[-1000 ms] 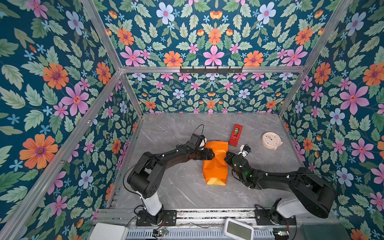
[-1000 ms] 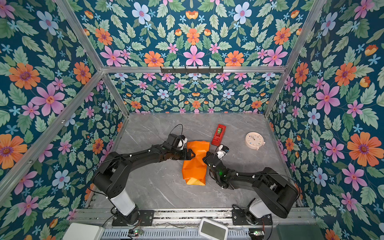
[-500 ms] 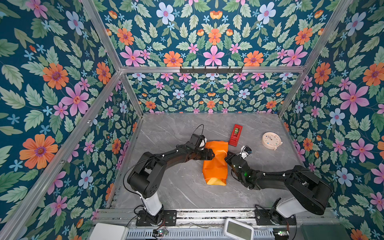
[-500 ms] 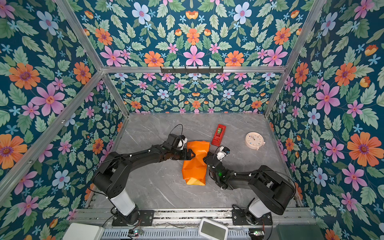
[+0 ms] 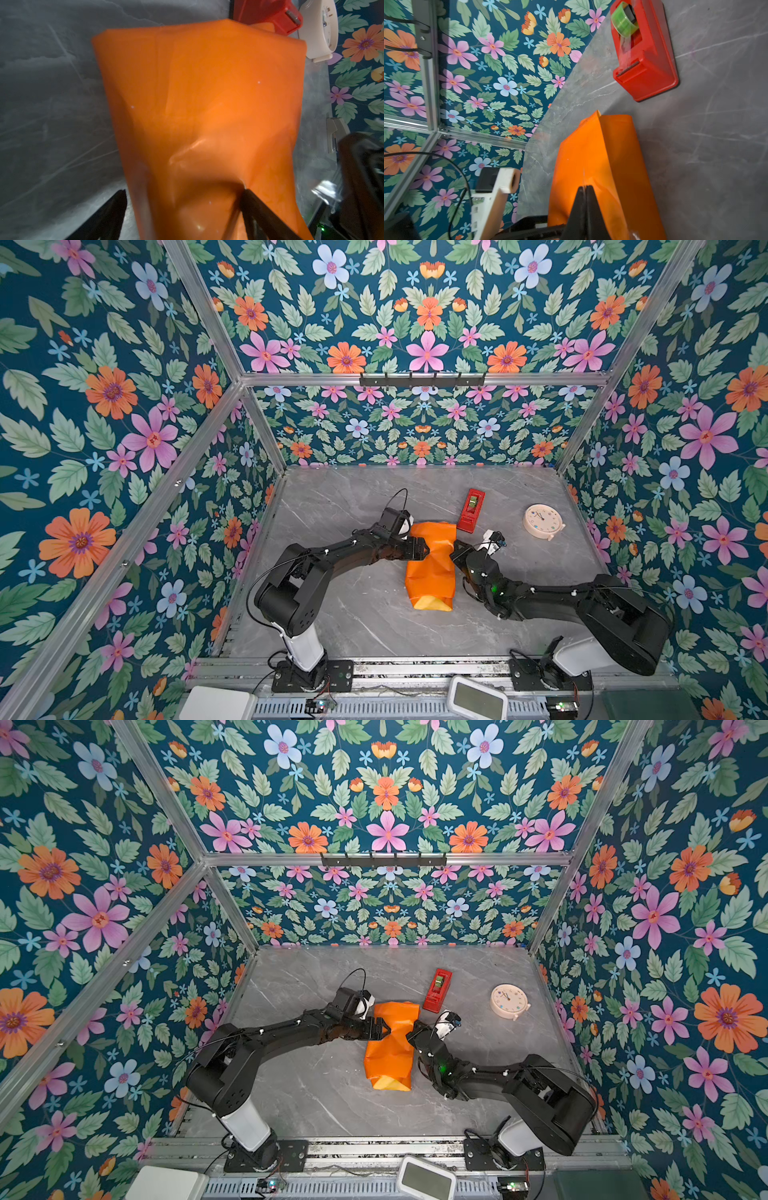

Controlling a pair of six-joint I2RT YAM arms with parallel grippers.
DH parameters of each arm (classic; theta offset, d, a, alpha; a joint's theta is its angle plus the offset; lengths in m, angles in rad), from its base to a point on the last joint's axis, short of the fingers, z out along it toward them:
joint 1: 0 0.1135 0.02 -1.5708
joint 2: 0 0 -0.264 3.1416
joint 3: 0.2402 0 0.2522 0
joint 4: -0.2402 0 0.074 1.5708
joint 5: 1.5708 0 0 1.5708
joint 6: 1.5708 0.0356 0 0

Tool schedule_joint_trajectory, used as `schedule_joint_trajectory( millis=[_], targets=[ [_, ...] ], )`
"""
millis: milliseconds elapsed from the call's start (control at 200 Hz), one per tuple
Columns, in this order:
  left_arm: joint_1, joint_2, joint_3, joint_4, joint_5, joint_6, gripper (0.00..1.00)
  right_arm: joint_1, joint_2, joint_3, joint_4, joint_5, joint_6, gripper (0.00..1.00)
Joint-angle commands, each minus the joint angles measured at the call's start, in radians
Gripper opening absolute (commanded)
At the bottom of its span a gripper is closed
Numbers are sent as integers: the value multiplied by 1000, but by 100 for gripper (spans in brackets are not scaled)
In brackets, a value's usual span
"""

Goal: Wrap the gift box in paper

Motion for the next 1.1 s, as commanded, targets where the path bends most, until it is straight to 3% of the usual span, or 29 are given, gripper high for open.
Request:
schedule_joint_trajectory(
  millis=[0, 1095],
  targets=[
    [0, 35, -20, -271, -197, 45, 87, 2, -41, -1, -52, 17, -28, 0],
    [1, 48, -14, -267, -191, 49, 87, -24, 129, -5, 63, -55, 15, 0]
  ],
)
